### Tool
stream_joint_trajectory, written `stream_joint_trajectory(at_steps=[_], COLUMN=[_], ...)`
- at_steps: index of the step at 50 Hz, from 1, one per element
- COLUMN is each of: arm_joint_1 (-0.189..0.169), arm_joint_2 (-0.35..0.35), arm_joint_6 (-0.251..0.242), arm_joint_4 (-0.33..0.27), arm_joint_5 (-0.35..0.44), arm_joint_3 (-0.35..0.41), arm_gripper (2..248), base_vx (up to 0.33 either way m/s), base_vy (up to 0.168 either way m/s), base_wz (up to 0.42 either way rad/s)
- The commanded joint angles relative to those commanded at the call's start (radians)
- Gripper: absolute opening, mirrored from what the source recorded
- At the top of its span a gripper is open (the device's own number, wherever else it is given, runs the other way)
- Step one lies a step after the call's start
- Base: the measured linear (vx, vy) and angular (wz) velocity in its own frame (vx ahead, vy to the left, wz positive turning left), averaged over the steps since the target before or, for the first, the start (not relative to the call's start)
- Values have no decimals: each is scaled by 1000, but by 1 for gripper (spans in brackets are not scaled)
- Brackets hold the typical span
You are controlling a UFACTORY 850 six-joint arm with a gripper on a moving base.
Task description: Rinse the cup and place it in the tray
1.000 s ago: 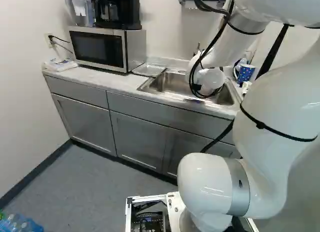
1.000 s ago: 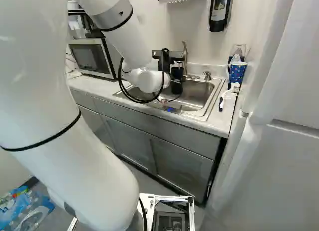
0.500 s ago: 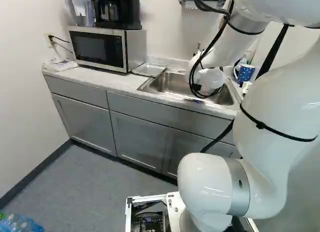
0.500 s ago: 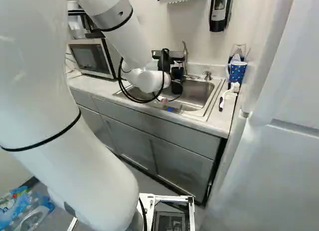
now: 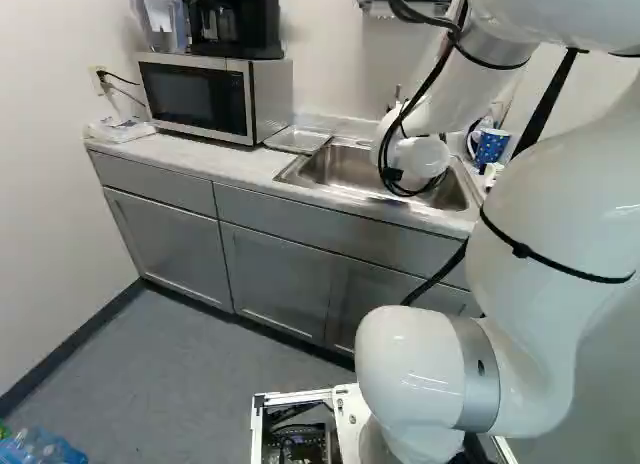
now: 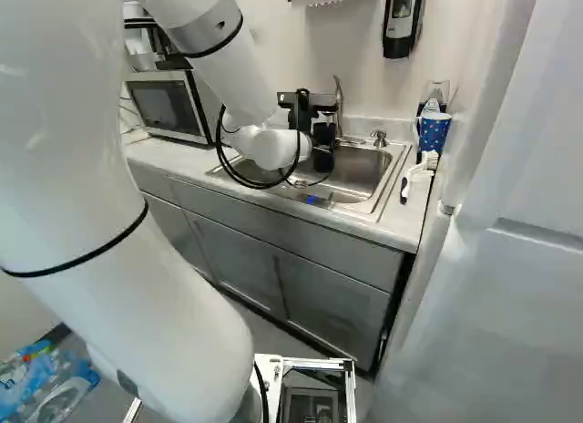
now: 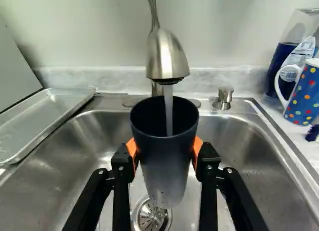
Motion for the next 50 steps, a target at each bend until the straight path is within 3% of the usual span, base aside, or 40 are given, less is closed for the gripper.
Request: stream_joint_trajectory(at_steps=[50], arm_joint_1=[0], arm_joint_2=[0], arm_joint_6=[0], arm_joint_4=[0], arm_joint_5=[0], arm_joint_3=[0], arm_gripper=[124], base_vx=[0], base_vy=[0], base_wz=[0])
